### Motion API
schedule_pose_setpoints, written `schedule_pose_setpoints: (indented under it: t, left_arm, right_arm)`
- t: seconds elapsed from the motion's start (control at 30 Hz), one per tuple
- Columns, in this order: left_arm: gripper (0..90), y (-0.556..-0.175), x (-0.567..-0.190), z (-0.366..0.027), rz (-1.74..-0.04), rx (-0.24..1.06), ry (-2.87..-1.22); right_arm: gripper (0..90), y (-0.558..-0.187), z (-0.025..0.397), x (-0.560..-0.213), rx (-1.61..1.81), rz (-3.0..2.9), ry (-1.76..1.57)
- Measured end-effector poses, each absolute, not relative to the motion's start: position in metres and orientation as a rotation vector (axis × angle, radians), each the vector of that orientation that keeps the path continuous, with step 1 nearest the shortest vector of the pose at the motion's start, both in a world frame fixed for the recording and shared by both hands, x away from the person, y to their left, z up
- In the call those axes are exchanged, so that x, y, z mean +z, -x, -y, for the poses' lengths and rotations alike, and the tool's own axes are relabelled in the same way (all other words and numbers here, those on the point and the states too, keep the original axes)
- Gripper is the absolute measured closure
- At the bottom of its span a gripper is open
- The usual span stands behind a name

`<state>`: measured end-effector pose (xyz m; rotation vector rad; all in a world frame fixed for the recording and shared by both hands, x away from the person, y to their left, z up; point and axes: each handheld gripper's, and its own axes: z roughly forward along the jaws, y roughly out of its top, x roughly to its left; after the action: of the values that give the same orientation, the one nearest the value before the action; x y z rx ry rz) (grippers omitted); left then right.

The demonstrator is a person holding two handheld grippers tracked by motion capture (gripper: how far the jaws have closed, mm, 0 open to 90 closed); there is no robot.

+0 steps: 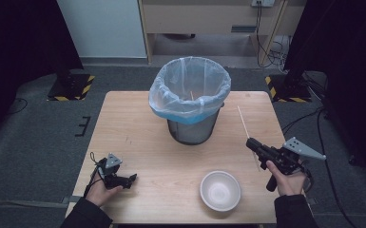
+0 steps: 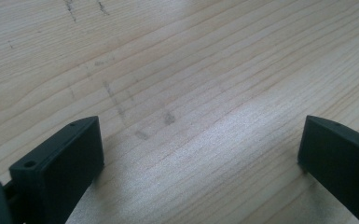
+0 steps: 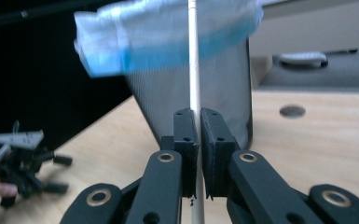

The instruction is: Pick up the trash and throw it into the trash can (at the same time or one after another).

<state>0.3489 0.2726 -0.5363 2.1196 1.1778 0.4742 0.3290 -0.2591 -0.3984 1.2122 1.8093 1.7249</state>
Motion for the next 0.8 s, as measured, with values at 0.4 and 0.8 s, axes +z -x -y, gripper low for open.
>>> schedule_pose_setpoints:
  t: [0.4, 0.8]
  left_arm:
    - [0.0, -0.349, -0.536, -0.273, -1.178, 0.474, -2.120]
    - [0.0, -0.349, -0.536, -0.273, -1.176, 0.473, -2.121]
  right_arm:
    - [85.9, -0.354, 0.261, -0.355, 1.809, -1.651, -1.140]
    - [85.9, -0.382, 0.247, -0.313, 1.800, -1.602, -1.084]
